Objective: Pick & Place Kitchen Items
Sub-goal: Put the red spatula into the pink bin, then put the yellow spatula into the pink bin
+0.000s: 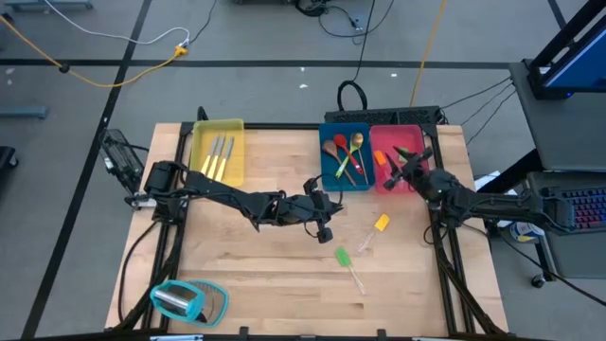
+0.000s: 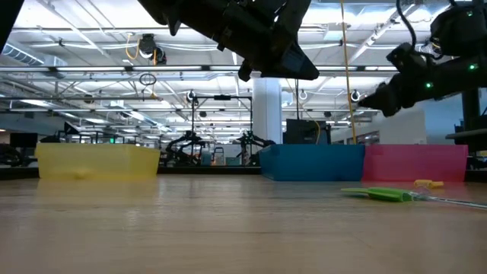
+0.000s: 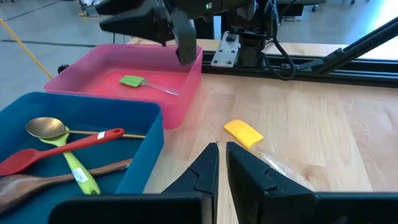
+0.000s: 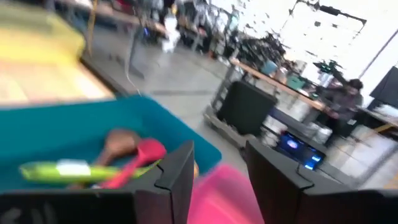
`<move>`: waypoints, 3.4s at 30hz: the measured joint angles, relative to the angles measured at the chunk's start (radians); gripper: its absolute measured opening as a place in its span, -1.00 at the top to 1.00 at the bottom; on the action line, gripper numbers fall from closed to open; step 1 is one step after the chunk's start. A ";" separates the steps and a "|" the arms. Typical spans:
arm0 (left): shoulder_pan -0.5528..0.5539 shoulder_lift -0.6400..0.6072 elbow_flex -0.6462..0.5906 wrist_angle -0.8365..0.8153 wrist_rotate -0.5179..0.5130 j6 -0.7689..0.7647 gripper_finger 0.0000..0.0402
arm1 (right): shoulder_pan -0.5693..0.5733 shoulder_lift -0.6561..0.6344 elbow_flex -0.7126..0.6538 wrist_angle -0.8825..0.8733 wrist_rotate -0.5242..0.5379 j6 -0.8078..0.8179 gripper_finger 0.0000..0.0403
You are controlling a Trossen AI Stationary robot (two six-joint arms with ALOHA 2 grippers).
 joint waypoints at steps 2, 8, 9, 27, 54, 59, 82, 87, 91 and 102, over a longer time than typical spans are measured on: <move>0.000 0.000 0.000 0.000 0.000 0.000 0.82 | 0.000 0.000 0.000 0.022 -0.002 0.038 0.26; 0.000 0.000 0.000 0.000 0.000 -0.001 0.82 | 0.000 0.000 0.000 0.033 -0.088 0.103 0.22; 0.000 0.000 0.000 0.000 0.000 -0.001 0.82 | 0.000 0.000 0.000 0.040 -0.141 0.116 0.22; 0.000 0.000 0.000 -0.002 0.051 -0.015 0.82 | 0.011 0.000 0.000 0.186 -0.986 0.424 0.22; -0.030 0.000 0.000 -0.141 0.230 -0.032 0.82 | 0.617 0.292 0.008 0.264 -0.538 0.529 0.26; -0.040 0.000 0.000 -0.145 0.230 -0.026 0.82 | 0.682 0.447 0.076 0.237 -0.492 0.520 0.26; -0.039 0.000 0.000 -0.167 0.226 -0.027 0.82 | 0.698 0.624 0.416 -0.634 -0.430 0.423 0.10; -0.039 0.000 0.000 -0.167 0.226 -0.026 0.82 | 0.679 0.625 0.377 -0.627 -0.451 0.451 -0.03; -0.039 0.000 0.000 -0.167 0.226 -0.026 0.82 | 0.677 0.625 0.322 -0.525 -0.459 0.396 -0.06; -0.039 0.000 0.000 -0.167 0.226 -0.023 0.82 | 0.600 0.621 0.152 -0.307 -0.556 0.446 0.26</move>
